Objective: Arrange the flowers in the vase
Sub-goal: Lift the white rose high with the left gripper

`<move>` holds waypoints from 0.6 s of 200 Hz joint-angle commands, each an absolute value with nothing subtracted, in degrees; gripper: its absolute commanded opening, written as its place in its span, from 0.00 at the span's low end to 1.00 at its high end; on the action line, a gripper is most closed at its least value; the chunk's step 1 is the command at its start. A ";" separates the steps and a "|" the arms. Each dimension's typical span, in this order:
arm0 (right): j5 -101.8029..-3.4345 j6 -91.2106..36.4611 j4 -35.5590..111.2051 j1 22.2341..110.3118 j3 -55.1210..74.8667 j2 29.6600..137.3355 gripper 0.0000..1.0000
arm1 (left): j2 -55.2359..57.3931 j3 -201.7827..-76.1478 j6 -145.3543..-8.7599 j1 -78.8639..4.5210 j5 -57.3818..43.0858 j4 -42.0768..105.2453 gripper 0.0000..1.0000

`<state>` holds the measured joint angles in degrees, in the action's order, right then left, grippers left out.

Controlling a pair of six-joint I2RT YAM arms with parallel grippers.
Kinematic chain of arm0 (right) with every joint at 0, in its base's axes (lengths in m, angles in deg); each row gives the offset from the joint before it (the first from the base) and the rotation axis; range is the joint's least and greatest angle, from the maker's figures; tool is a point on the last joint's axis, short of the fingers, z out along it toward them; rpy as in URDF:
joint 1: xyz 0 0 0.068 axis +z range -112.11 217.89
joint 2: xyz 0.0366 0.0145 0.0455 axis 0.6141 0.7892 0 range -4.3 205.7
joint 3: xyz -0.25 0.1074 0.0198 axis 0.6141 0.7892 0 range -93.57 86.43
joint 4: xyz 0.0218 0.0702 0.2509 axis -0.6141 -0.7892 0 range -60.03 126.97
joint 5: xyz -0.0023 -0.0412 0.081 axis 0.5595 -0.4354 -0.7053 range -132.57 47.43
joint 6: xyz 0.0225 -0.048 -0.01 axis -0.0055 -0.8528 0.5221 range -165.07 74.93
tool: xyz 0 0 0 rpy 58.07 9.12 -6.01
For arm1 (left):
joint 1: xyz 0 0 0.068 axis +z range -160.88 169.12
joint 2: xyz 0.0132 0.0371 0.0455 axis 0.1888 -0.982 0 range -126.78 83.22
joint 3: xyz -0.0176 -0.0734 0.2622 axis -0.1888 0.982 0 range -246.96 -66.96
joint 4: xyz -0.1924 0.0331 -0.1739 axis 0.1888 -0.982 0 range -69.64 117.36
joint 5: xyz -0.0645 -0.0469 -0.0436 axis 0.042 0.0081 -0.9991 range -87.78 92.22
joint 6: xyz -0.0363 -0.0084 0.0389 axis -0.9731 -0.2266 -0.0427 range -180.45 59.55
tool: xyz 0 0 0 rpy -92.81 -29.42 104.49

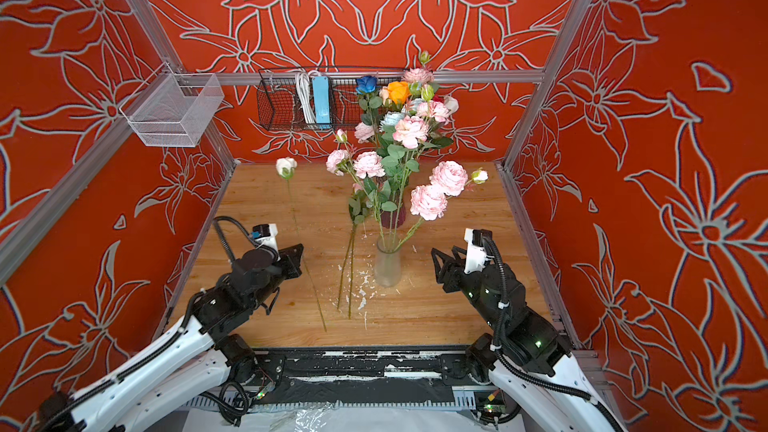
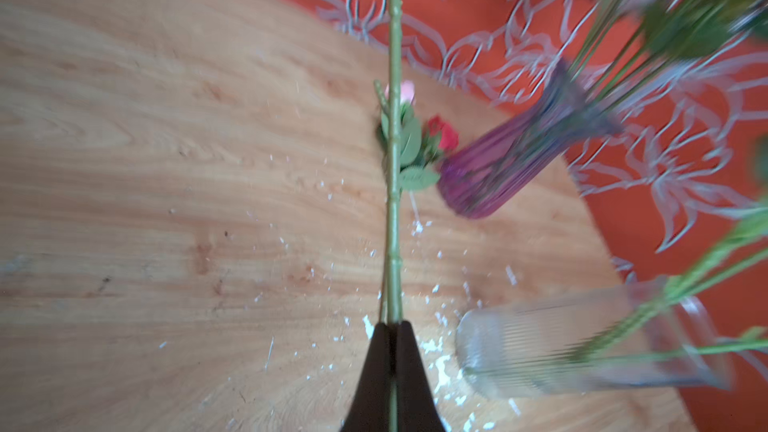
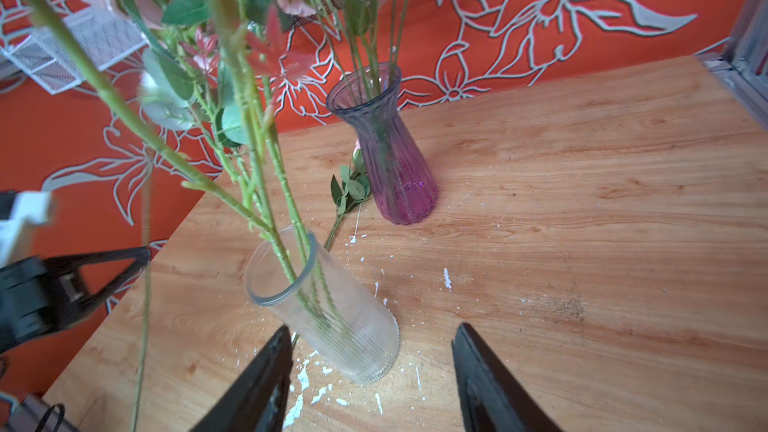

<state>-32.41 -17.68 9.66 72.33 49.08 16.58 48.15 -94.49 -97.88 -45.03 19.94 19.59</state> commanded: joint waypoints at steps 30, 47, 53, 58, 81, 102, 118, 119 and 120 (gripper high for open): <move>-28.33 -13.68 14.06 72.15 54.36 17.16 0.63 | 53.67 -96.62 -86.26 -44.90 17.07 34.53 0.00; -29.08 -13.35 15.47 72.12 55.47 19.70 0.64 | 49.19 -102.17 -82.04 -45.36 11.85 37.06 0.00; -29.21 -13.28 15.93 72.07 55.78 20.56 0.64 | 47.54 -104.36 -80.12 -45.86 9.88 38.46 0.00; -29.14 -13.03 16.23 72.04 56.05 21.22 0.64 | 46.30 -106.10 -78.80 -46.38 8.94 39.24 0.00; -29.18 -12.39 17.25 71.91 57.34 22.32 0.64 | 40.44 -114.24 -72.38 -49.65 4.95 43.20 0.00; -28.53 -11.97 17.64 71.75 58.44 21.52 0.64 | 34.05 -121.19 -68.40 -53.60 2.37 46.43 0.00; -27.99 -11.94 17.84 71.51 58.95 20.98 0.64 | 28.68 -125.99 -66.37 -56.20 0.10 48.80 0.00; -27.98 -11.94 17.78 71.53 58.93 20.95 0.64 | 28.31 -126.27 -66.22 -56.35 -0.02 48.89 0.00; -27.98 -11.94 17.75 71.45 58.93 20.94 0.64 | 27.99 -126.59 -66.06 -56.47 -0.13 49.07 0.00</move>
<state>-29.77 -13.79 15.41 72.00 57.76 22.02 33.97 -120.74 -72.92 -53.38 5.51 42.06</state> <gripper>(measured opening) 0.639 0.047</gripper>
